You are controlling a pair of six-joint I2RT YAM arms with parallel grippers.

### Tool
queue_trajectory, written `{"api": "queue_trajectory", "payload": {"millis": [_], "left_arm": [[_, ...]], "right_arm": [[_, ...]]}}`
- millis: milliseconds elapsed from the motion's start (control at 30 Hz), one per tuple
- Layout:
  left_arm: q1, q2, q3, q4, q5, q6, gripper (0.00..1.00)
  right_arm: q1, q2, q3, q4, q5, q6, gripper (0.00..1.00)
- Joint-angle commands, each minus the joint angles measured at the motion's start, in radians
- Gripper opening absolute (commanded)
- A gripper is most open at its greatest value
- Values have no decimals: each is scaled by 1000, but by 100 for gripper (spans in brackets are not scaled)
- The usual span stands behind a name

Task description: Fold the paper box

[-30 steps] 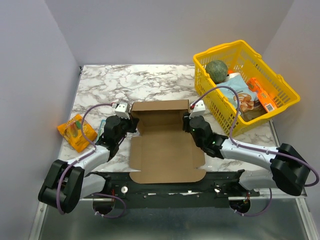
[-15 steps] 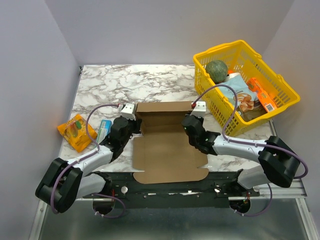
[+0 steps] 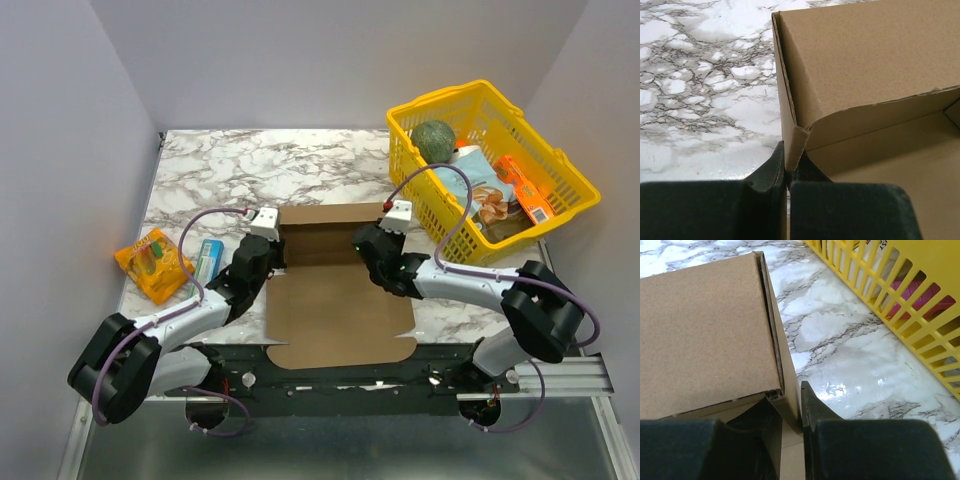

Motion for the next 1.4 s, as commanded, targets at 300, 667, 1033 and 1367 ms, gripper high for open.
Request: {"api": "queue_trajectory", "payload": {"millis": [300, 667, 1033, 1367], "left_arm": [[-11, -48, 67, -86, -27, -11, 0], [-11, -80, 125, -189, -78, 35, 0], [-11, -50, 134, -168, 12, 35, 0], [-8, 79, 173, -159, 36, 71, 0]], "right_arm": [[-55, 69, 51, -235, 250, 105, 6], [-57, 106, 72, -364, 302, 185, 6], [-58, 118, 131, -490, 258, 305, 8], [-43, -66, 2, -102, -50, 3, 56]]}}
